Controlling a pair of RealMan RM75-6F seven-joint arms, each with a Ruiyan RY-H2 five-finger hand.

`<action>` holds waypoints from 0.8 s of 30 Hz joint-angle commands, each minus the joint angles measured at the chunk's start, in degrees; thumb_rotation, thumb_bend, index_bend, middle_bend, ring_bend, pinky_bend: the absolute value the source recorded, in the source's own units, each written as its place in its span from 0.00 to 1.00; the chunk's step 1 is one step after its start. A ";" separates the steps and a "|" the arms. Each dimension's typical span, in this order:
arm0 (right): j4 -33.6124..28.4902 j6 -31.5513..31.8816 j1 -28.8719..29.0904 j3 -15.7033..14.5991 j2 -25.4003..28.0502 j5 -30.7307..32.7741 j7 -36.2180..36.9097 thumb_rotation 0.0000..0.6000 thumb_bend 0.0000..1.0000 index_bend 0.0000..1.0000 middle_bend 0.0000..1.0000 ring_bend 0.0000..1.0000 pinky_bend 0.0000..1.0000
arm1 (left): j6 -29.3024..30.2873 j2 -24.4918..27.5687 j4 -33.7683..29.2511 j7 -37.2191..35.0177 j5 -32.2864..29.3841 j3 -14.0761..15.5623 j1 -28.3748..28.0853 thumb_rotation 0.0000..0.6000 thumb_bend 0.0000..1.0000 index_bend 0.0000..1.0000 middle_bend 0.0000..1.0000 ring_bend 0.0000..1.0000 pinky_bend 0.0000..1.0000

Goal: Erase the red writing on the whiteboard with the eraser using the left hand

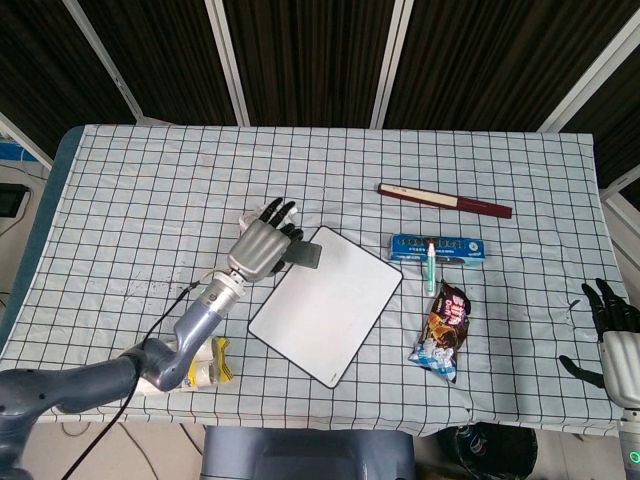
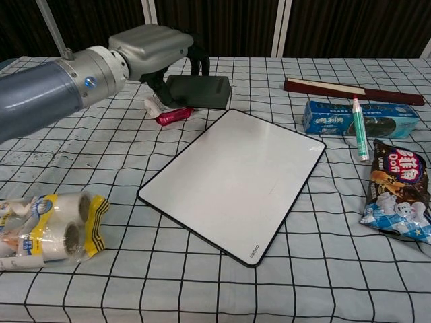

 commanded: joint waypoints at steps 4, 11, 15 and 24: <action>-0.16 -0.01 0.01 -0.05 -0.03 -0.07 -0.30 1.00 0.07 0.00 0.02 0.14 0.19 | 5.78 14.33 -15.46 9.83 -4.30 2.47 7.90 1.00 0.39 0.36 0.41 0.00 0.05; -0.42 -0.08 0.13 -0.04 -0.20 -0.10 -0.97 1.00 0.08 0.00 0.02 0.14 0.19 | 6.75 19.70 -15.72 2.57 -1.72 7.37 13.60 1.00 0.39 0.36 0.40 0.00 0.05; -0.37 -0.07 0.12 -0.06 -0.25 -0.10 -1.16 1.00 0.07 0.00 0.02 0.14 0.19 | 5.65 19.26 -11.46 -2.35 -0.09 9.30 15.20 1.00 0.39 0.36 0.40 0.00 0.05; -0.24 0.05 0.07 0.07 -0.24 0.08 -1.09 1.00 0.08 0.00 0.02 0.14 0.19 | 1.97 14.41 -1.04 -9.70 1.85 11.13 16.07 1.00 0.37 0.36 0.39 0.00 0.05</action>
